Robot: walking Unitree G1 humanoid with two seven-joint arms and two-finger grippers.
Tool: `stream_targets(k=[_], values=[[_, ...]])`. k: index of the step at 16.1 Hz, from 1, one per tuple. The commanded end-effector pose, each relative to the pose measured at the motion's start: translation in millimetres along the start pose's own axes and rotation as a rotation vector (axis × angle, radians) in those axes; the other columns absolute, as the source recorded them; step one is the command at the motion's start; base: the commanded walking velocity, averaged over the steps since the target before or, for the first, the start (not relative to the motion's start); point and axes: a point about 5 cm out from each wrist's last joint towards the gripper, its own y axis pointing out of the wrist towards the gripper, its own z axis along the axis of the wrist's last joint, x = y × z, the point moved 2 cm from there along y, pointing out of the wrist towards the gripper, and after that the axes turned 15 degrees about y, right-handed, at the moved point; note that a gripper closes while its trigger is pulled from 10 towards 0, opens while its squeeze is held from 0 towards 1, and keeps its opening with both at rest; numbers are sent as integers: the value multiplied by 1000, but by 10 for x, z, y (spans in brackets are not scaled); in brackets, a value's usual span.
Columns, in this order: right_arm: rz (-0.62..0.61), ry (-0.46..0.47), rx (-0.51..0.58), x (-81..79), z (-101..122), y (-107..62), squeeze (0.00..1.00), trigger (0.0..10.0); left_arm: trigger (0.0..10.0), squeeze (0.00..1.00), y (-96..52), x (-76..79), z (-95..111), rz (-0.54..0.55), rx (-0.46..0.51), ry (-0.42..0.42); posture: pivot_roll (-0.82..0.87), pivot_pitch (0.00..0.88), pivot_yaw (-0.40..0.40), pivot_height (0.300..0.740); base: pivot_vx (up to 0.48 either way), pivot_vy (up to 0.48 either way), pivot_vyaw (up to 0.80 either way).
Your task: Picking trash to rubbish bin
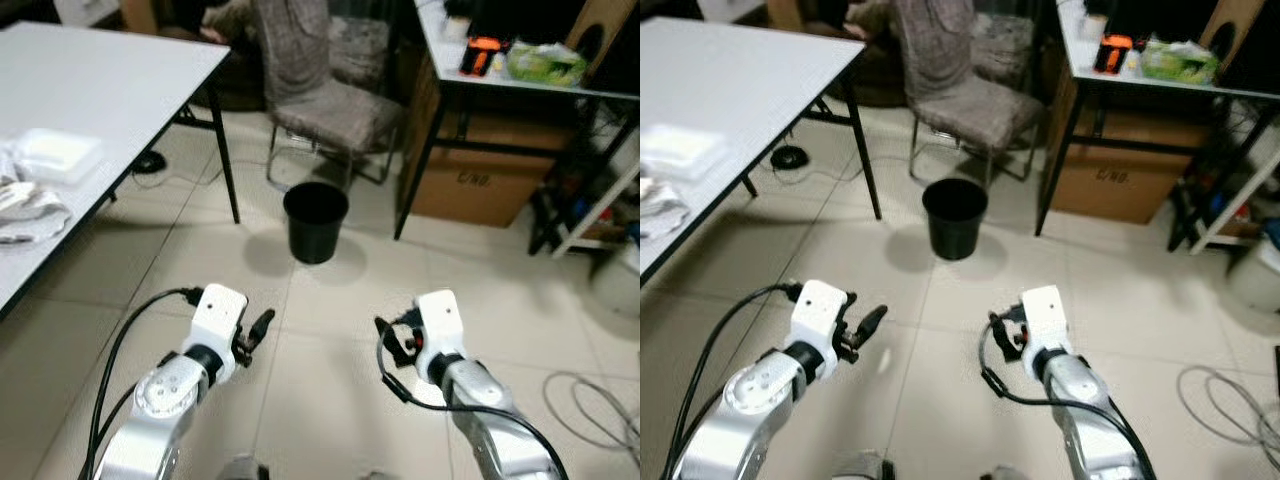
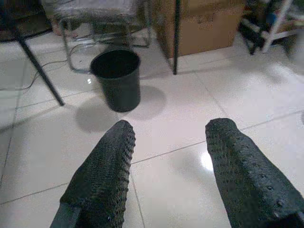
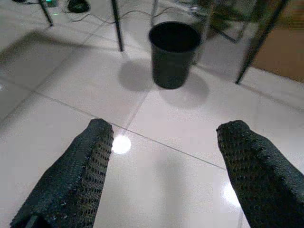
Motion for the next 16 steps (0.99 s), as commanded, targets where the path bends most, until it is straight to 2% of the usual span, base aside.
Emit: stream_targets(k=[1,6,10,12,13,14,16], values=[[2,9,5,-4,4,-2,0,10000,10000,0,-12,-12,16,-2,4,12,-42,60,-57,740,-292,0,0],[7,9,8,-14,6,6,0,10000,10000,0,-42,-9,1,1,1,10,-37,50,-60,740,-290,0,0],[11,-7,59,-26,78,13,0,10000,10000,0,-65,-32,4,23,7,7,-31,40,-65,740,-275,0,0],[-15,-39,120,2,155,9,0,10000,10000,0,-86,-106,39,93,42,-2,-28,36,-66,740,0,0,0],[-46,-82,166,30,214,4,0,10000,10000,0,-91,-165,68,148,64,-16,-28,36,-66,740,0,0,0],[-82,-141,217,62,265,4,0,10000,10000,0,-92,-240,103,219,99,-12,-25,31,-67,740,0,0,0],[-77,-182,276,64,278,8,0,10000,10000,0,-73,-327,44,356,120,-9,-27,23,-66,740,0,0,0]])
